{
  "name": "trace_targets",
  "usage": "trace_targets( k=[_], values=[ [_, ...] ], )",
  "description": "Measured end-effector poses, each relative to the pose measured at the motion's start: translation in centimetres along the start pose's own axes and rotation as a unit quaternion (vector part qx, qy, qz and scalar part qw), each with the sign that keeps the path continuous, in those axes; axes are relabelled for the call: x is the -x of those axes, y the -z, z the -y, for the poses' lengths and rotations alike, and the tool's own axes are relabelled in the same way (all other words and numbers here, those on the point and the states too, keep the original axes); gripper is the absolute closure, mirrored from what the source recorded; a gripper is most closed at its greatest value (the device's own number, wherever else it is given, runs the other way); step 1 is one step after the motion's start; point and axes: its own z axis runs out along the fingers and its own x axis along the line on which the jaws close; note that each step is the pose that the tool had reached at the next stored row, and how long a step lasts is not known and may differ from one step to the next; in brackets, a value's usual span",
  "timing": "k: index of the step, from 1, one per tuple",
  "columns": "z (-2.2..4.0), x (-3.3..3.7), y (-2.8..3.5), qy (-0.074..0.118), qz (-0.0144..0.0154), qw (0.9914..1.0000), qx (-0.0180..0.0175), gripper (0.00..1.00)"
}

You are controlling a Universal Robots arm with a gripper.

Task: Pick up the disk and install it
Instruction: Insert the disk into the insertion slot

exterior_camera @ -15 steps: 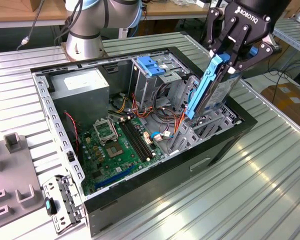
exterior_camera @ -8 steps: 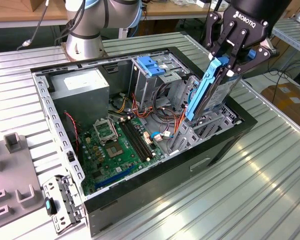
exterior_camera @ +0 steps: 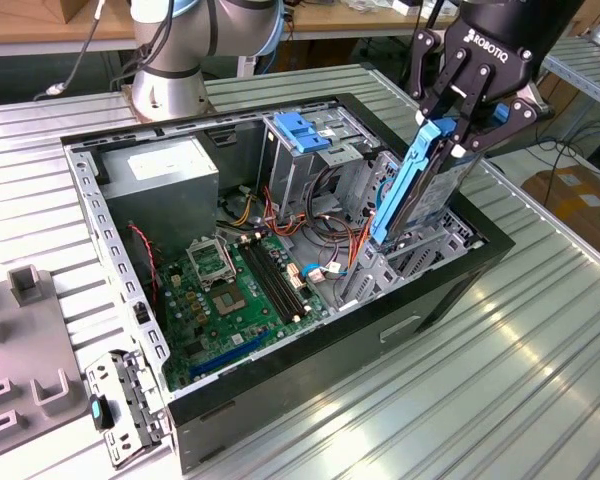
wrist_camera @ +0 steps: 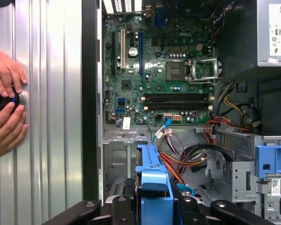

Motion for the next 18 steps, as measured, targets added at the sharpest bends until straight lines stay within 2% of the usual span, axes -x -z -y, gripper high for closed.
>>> trace_targets(
  k=[18],
  values=[
    [0.07,-0.31,-0.8,0.0,-0.0003,1.0,0.0,0.63]
  ],
)
